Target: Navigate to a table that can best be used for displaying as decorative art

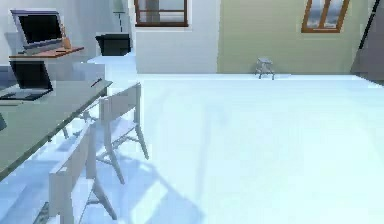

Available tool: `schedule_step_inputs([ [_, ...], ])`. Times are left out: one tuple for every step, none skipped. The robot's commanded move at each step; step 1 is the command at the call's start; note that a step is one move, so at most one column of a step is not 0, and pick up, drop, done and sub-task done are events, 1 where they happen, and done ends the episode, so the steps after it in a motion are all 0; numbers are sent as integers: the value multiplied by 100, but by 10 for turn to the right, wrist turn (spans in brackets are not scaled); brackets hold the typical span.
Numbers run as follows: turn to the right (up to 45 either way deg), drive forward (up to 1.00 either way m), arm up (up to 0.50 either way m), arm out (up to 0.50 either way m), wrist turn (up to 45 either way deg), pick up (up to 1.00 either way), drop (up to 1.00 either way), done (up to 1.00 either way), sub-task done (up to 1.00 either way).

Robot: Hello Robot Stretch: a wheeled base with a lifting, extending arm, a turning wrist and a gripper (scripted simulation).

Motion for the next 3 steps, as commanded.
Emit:
schedule_step_inputs([
  [0,100,0,0,0,0,0,0,0],
  [0,100,0,0,0,0,0,0,0],
  [0,5,0,0,0,0,0,0,0],
])
